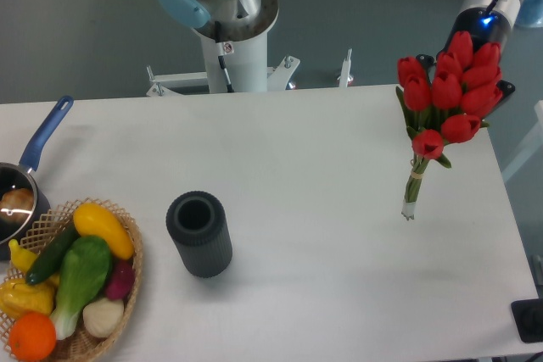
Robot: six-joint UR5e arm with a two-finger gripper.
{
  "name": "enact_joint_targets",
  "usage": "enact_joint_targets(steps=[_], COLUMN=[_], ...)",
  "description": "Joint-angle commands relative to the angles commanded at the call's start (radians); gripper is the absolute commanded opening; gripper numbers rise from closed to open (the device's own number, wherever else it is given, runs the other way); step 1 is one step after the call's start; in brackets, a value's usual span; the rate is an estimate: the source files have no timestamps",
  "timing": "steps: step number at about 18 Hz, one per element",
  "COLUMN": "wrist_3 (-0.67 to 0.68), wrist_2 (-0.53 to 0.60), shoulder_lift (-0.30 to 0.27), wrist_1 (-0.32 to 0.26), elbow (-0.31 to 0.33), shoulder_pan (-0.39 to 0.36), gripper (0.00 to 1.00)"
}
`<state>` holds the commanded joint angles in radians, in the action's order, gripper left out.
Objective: Place the flowers on the table
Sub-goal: 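Lift the red tulips and tilt them so the blooms hang downward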
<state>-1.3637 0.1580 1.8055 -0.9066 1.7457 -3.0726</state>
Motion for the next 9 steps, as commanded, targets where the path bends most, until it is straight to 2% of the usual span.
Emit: enact_joint_targets(steps=[2, 4, 8, 9], wrist_3=[0.000, 0.008, 0.096, 0.121], wrist_2=[0.047, 0.307, 0.526, 0.634], shoulder_lift=[-0.008, -0.029, -0.051, -0.055], wrist_1=[0.000, -0.003, -0.005, -0.005], elbow=[0.000, -0.006, -0.026, -0.035], shoulder_pan=[0.006, 0.053, 0.097, 0.119], gripper=[0.28, 0.28, 0.28, 0.28])
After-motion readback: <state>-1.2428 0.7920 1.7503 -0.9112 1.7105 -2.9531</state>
